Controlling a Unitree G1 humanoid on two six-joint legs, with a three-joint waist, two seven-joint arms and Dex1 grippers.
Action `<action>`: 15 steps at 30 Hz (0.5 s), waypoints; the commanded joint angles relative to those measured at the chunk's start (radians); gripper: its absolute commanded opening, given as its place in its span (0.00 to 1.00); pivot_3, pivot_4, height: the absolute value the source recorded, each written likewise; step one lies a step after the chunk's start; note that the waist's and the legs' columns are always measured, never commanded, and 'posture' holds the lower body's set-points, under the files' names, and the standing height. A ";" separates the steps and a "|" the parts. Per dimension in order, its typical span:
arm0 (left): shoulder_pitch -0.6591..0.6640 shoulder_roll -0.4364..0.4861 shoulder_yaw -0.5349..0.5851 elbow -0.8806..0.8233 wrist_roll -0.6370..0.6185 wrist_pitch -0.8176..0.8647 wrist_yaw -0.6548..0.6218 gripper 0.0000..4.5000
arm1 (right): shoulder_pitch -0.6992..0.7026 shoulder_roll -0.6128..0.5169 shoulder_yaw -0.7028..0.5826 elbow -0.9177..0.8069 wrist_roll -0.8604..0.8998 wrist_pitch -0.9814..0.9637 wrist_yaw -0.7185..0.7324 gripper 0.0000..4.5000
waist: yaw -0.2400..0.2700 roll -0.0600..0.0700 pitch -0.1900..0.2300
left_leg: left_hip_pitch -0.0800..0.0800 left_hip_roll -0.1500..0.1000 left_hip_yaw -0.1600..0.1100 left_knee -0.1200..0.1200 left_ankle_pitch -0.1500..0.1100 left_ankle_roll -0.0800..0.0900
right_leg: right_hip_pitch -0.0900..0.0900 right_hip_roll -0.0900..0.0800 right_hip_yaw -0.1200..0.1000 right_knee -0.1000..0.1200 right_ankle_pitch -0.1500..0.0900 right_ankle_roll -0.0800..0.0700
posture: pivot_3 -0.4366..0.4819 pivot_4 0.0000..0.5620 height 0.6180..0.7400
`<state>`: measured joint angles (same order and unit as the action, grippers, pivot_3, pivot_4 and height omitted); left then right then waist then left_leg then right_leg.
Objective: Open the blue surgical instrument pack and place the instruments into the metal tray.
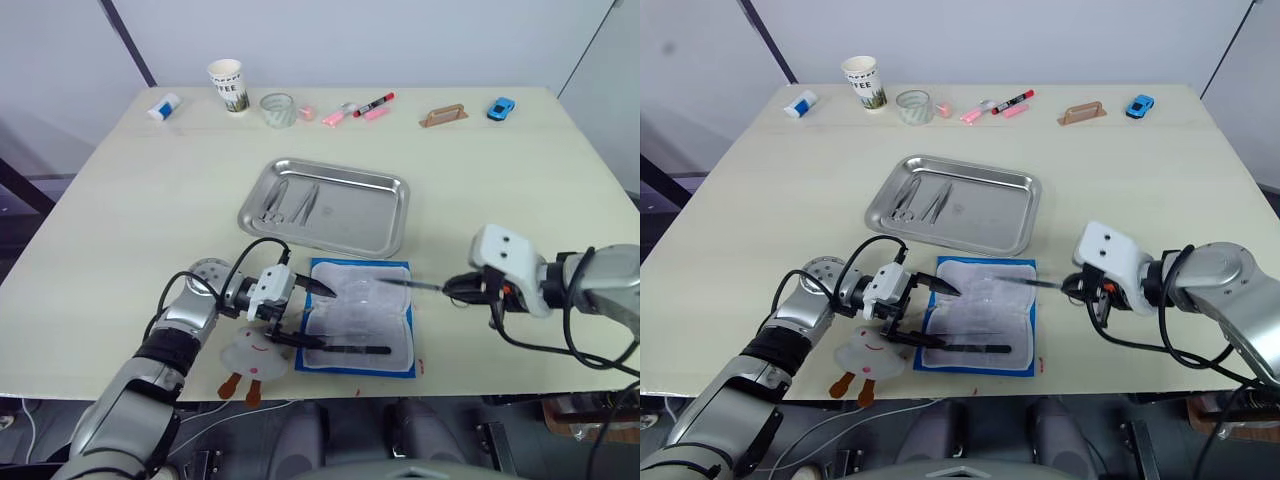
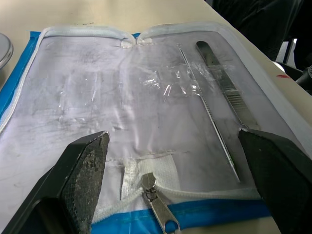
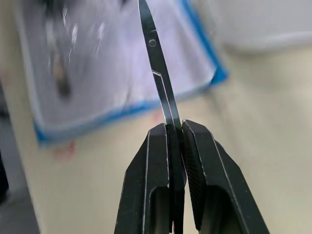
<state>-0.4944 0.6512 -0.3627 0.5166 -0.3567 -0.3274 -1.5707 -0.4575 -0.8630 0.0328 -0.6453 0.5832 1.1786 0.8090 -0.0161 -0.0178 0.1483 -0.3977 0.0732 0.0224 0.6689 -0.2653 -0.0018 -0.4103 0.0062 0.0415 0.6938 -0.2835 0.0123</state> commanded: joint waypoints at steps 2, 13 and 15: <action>0.023 0.000 -0.028 0.015 0.044 0.023 -0.044 1.00 | -0.103 0.192 -0.053 0.052 0.042 0.108 -0.163 0.04 | 0.002 0.001 0.000 | 0.000 0.000 0.000 0.000 0.000 0.000 | 0.000 0.000 0.000 0.000 0.000 0.000 | 0.48 0.27 0.90; 0.036 -0.014 -0.001 0.000 0.054 0.037 -0.044 1.00 | -0.254 0.564 0.068 0.339 -0.177 -0.004 -0.515 0.04 | 0.001 0.002 0.000 | -0.001 0.000 0.000 0.000 0.000 0.000 | -0.001 0.000 0.000 0.001 0.000 0.000 | 0.48 0.27 0.90; 0.042 -0.015 0.006 -0.007 0.055 0.043 -0.043 1.00 | -0.285 0.616 0.098 0.407 -0.214 -0.032 -0.549 0.04 | 0.001 0.002 0.000 | -0.001 0.000 0.000 0.000 0.000 0.000 | -0.001 0.000 0.000 0.001 0.000 0.000 | 0.48 0.27 0.90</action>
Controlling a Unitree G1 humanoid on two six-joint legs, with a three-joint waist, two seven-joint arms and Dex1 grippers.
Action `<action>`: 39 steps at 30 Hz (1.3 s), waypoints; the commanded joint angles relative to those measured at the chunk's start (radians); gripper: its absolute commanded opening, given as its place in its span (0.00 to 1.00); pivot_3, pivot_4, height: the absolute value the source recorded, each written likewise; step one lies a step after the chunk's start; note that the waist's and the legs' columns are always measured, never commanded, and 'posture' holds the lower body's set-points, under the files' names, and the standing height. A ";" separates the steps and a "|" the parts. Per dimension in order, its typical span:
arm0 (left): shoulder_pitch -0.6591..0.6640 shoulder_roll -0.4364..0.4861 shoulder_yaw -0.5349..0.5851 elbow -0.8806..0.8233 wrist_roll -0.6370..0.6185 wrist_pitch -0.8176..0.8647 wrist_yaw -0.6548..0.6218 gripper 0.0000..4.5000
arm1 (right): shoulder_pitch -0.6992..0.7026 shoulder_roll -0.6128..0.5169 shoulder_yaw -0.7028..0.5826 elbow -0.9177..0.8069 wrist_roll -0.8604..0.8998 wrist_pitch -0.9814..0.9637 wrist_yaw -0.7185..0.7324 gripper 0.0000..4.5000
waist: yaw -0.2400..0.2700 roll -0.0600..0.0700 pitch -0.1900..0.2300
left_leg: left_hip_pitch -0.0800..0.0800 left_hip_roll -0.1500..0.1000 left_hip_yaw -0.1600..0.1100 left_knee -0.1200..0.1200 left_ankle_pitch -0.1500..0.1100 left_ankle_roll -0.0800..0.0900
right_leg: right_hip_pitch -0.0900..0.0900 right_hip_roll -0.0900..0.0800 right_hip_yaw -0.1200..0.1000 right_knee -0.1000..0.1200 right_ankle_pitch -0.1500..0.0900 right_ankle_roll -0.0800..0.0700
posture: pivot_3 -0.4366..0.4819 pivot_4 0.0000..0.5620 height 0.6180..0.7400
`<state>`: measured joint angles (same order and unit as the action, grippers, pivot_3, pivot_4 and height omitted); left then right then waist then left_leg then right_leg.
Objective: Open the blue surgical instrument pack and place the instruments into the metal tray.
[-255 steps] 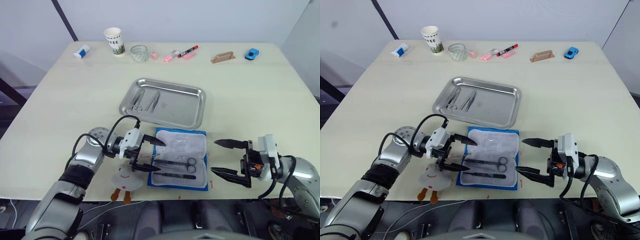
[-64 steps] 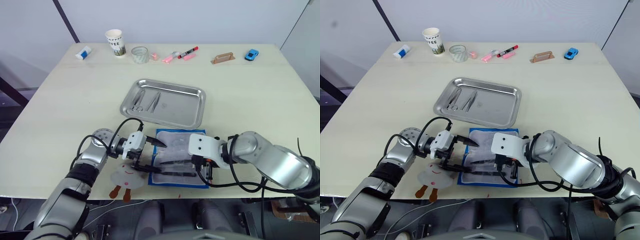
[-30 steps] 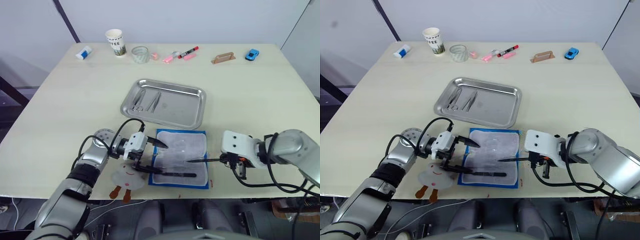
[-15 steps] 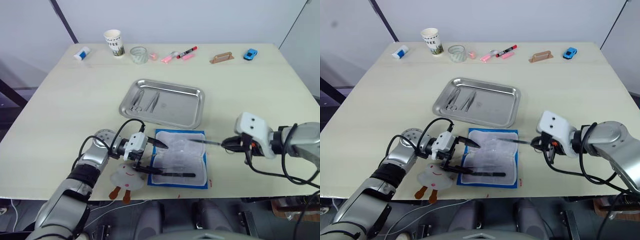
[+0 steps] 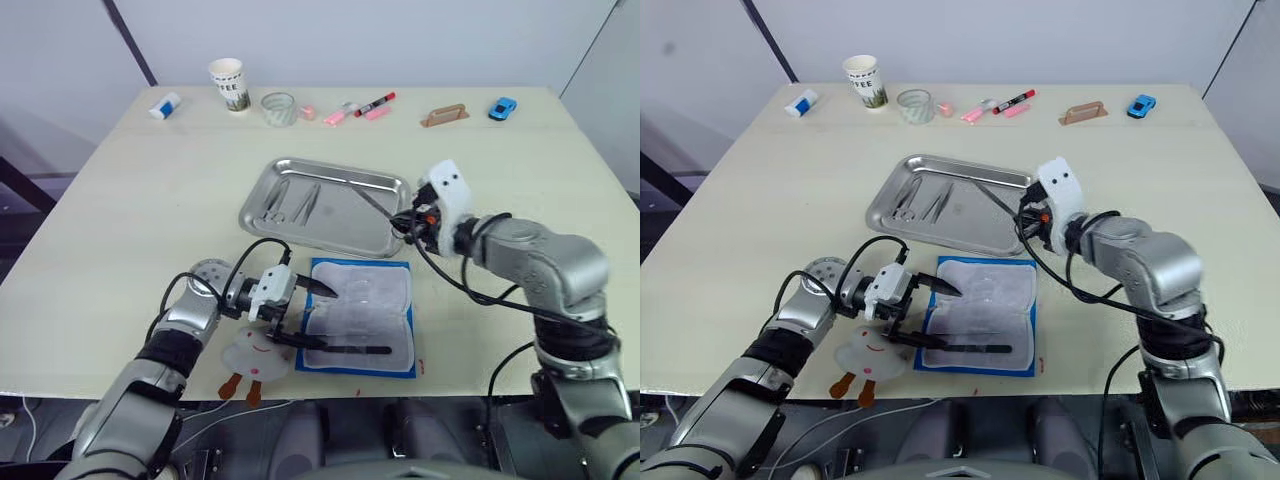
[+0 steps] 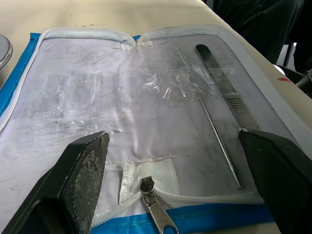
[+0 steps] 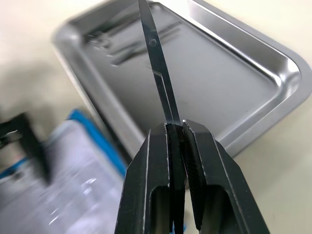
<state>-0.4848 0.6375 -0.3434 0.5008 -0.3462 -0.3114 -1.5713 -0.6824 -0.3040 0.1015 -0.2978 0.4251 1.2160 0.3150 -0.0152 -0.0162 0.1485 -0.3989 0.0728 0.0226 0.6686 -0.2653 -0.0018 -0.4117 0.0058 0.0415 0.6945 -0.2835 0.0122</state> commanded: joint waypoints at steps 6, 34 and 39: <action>0.037 -0.007 0.003 0.008 0.054 0.032 -0.042 1.00 | -0.155 0.238 0.016 0.317 -0.138 -0.168 -0.171 0.04 | -0.002 0.000 0.000 | 0.000 0.000 0.000 0.000 0.000 0.000 | 0.000 0.000 0.000 0.000 0.000 0.000 | 0.48 0.27 0.90; 0.055 -0.020 0.030 -0.004 0.072 0.041 -0.043 1.00 | -0.368 0.552 -0.167 0.907 -0.175 -0.465 -0.395 0.04 | -0.011 0.000 0.000 | 0.000 0.000 0.000 -0.001 0.000 0.000 | 0.000 -0.001 -0.001 0.001 0.000 0.000 | 0.48 0.27 0.90; 0.063 -0.016 0.036 -0.013 0.072 0.045 -0.041 1.00 | -0.394 0.547 -0.119 0.941 -0.165 -0.469 -0.310 0.04 | -0.015 0.001 0.000 | 0.000 0.000 0.000 -0.001 0.000 0.000 | 0.000 -0.002 0.000 0.000 0.000 0.000 | 0.48 0.27 0.90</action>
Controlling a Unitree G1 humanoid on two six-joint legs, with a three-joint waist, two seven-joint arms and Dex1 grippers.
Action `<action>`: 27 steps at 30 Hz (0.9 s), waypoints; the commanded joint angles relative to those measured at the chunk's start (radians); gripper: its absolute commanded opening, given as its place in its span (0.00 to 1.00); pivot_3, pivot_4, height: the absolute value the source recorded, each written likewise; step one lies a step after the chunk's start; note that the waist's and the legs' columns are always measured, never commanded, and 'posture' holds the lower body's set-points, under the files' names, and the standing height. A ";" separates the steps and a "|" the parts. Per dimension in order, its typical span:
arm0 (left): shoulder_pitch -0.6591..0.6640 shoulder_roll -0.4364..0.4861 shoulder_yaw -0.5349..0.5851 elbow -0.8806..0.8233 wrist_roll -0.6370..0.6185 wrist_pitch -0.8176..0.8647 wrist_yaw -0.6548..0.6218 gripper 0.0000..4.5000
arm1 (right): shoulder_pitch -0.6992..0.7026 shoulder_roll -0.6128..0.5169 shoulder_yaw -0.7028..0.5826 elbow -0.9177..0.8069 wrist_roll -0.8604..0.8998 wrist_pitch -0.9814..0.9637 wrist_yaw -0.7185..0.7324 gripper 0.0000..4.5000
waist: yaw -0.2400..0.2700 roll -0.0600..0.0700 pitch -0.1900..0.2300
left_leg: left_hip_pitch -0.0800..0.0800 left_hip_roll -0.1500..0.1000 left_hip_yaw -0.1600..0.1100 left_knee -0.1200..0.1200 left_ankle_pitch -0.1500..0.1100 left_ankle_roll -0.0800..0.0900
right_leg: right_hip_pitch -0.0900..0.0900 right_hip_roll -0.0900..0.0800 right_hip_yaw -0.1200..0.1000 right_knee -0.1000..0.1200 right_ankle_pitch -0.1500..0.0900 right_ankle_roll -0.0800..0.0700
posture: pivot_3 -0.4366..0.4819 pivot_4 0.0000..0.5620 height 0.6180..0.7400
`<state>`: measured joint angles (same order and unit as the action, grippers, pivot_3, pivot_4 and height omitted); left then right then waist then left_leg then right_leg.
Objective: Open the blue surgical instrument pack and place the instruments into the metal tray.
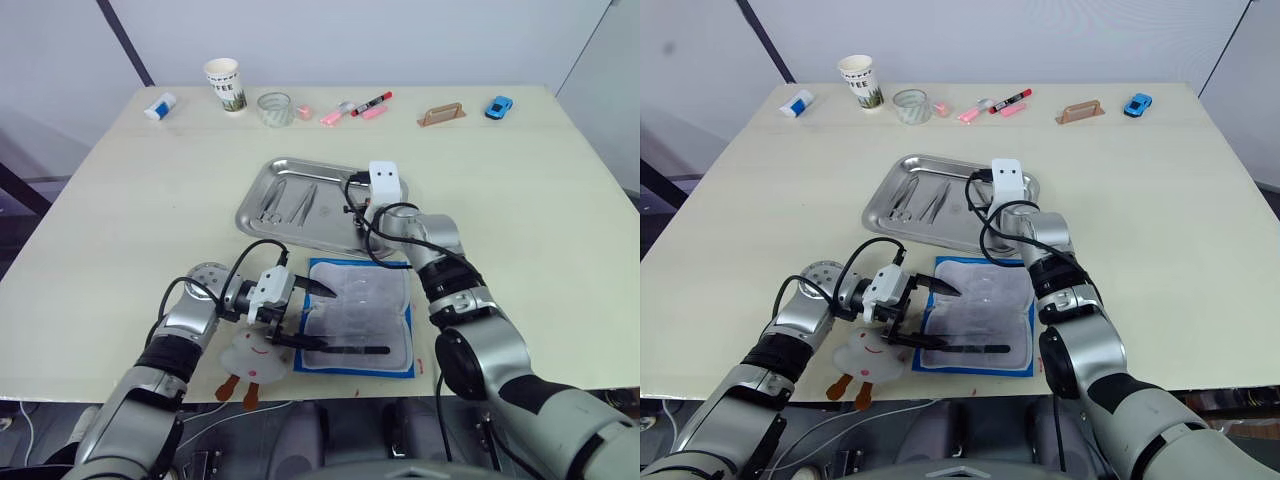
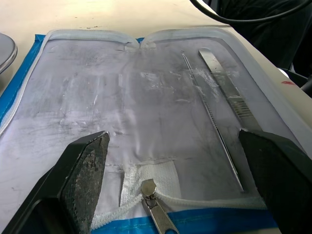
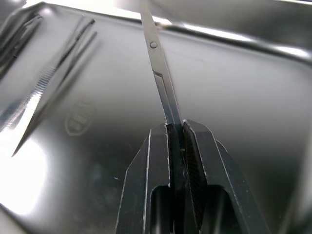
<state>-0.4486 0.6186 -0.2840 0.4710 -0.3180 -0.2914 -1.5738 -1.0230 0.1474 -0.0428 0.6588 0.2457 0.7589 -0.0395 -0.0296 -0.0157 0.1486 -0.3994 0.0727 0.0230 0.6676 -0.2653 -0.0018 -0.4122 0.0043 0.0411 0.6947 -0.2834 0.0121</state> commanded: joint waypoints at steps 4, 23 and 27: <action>0.030 0.004 -0.021 0.013 0.045 0.028 -0.036 1.00 | -0.041 0.091 0.058 -0.031 0.015 0.000 0.080 0.04 | -0.002 0.000 0.000 | 0.000 0.000 0.000 0.000 0.000 0.000 | 0.000 0.000 0.000 0.000 0.000 0.000 | 0.48 0.27 0.90; 0.030 0.010 -0.025 0.016 0.045 0.026 -0.041 1.00 | 0.000 0.088 0.089 -0.106 0.026 0.015 0.111 0.98 | -0.006 0.000 0.000 | 0.000 0.000 0.000 -0.001 0.000 0.000 | 0.000 0.000 0.000 0.000 0.000 0.000 | 0.48 0.27 0.90; 0.029 0.011 -0.027 0.020 0.045 0.023 -0.041 1.00 | 0.025 0.071 0.130 -0.188 0.024 -0.001 0.159 0.98 | -0.006 0.000 0.000 | 0.000 0.000 0.000 -0.001 0.000 0.000 | 0.000 0.000 0.000 0.000 0.000 0.000 | 0.48 0.27 0.90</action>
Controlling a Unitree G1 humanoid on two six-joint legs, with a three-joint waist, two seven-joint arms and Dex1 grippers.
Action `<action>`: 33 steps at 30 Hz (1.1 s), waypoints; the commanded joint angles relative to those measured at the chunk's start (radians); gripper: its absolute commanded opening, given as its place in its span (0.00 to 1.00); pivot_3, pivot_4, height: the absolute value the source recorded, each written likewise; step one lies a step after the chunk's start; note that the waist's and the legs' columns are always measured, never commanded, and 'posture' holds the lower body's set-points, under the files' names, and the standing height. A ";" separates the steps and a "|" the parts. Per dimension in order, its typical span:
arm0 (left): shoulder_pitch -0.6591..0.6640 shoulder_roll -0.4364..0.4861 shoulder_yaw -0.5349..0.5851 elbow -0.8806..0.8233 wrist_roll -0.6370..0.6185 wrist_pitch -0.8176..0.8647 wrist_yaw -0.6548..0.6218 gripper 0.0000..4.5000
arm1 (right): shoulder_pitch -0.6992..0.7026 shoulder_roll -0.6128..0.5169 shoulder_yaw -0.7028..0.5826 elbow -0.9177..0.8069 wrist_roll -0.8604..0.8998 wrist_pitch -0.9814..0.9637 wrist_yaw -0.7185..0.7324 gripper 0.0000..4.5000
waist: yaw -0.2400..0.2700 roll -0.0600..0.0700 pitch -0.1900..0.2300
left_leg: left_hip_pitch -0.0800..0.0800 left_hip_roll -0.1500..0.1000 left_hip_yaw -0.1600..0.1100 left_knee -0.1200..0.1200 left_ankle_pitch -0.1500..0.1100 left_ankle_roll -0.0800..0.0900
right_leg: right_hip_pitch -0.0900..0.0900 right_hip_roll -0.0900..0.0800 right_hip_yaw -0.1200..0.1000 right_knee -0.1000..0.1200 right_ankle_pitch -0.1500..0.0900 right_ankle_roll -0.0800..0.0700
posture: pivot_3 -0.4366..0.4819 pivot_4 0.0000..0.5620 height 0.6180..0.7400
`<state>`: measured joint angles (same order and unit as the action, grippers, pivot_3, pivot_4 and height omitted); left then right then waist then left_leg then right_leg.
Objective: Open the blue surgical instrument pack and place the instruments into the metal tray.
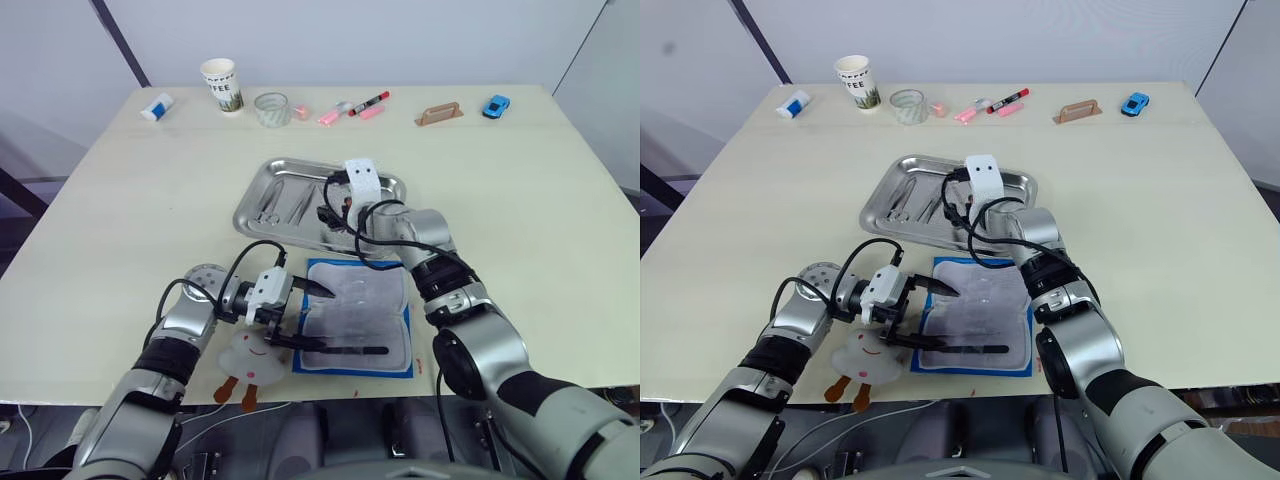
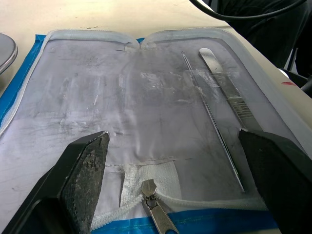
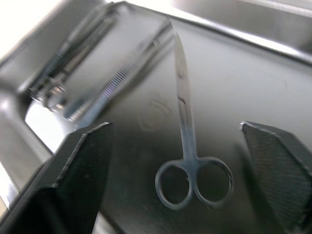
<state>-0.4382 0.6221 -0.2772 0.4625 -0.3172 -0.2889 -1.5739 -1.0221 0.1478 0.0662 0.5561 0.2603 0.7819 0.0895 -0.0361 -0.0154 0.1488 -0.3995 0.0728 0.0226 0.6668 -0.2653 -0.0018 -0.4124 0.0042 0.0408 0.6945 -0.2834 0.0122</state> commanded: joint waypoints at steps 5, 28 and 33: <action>0.018 0.006 -0.033 0.031 0.043 0.017 -0.040 1.00 | 0.104 0.002 0.093 -0.282 0.013 -0.014 0.123 0.98 | 0.000 0.000 0.000 | 0.000 0.000 0.000 0.000 0.000 0.000 | 0.000 0.000 0.000 0.000 0.000 0.000 | 0.48 0.27 0.90; 0.003 0.010 -0.049 0.041 0.034 0.014 -0.040 1.00 | 0.637 -0.472 0.077 -0.939 0.150 -0.174 0.604 0.98 | 0.005 0.000 0.000 | -0.001 -0.001 0.000 0.000 0.000 0.000 | 0.001 0.000 0.001 -0.001 0.000 0.001 | 0.48 0.27 0.90; 0.004 0.014 -0.051 0.037 0.032 0.014 -0.040 1.00 | 0.760 -0.614 0.071 -1.019 0.179 -0.225 0.732 0.98 | 0.005 -0.001 0.000 | 0.000 -0.001 -0.001 0.000 0.000 0.000 | 0.001 0.001 0.001 -0.001 0.000 0.001 | 0.48 0.27 0.90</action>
<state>-0.4584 0.6241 -0.2944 0.4767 -0.3181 -0.2907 -1.5749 -0.2722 -0.4503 0.1576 -0.4061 0.4121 0.5914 0.7799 -0.0315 -0.0160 0.1490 -0.3995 0.0722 0.0220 0.6671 -0.2653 -0.0018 -0.4116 0.0053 0.0416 0.6932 -0.2837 0.0127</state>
